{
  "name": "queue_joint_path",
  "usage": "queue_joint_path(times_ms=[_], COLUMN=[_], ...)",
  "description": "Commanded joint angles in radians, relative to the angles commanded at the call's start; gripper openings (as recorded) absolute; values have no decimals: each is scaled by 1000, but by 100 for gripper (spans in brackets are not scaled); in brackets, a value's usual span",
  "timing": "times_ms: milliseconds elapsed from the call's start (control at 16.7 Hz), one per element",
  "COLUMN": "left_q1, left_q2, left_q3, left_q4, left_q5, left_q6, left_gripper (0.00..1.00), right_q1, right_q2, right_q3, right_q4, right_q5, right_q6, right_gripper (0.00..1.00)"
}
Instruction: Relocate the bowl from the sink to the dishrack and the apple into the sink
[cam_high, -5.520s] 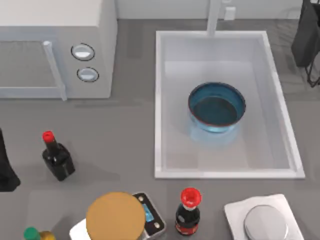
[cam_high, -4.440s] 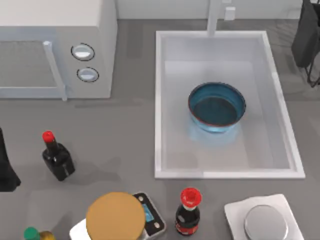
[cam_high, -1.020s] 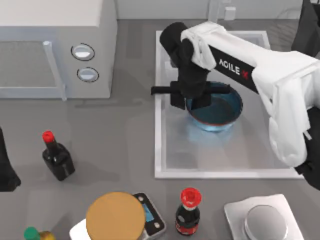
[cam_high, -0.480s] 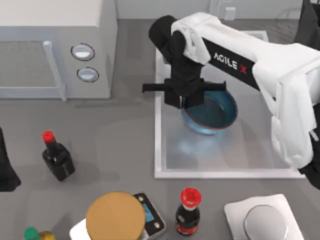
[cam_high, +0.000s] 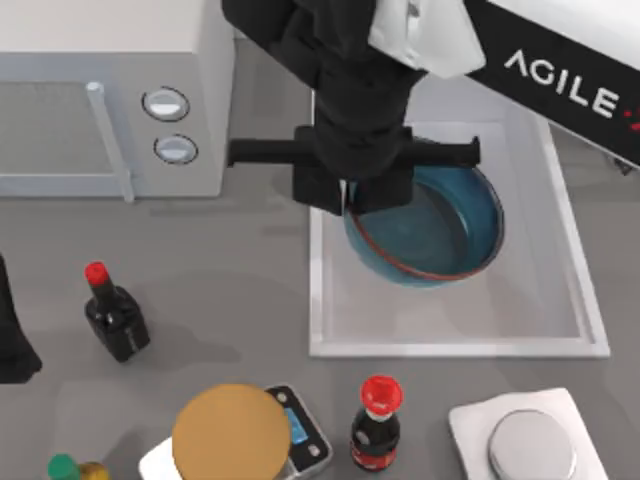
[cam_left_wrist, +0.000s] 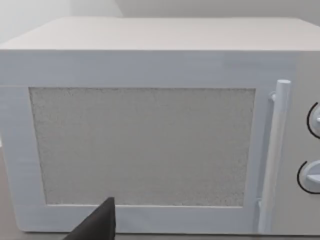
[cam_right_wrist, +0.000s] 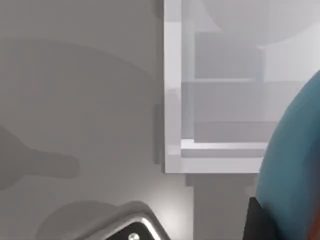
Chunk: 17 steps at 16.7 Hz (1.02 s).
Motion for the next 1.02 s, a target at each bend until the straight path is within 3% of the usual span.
queue_joint_path(times_ms=[240,480,840,1020], left_q1=[0,0,0,0], left_q2=[0,0,0,0], left_q3=[0,0,0,0], left_q4=[0,0,0,0], left_q5=[0,0,0,0], left_q6=[0,0,0,0], left_gripper=[100,100,100,100], right_q1=[122,181,167,83], right_q2=[-269,-374,-379,-421], right_q3=[-153,-229,-232,-274], right_q4=[-133,-197,-184,-88], right_q5=[15,22,14,-35], right_q6=[118,175,167,102], right_gripper=[0,0,0,0])
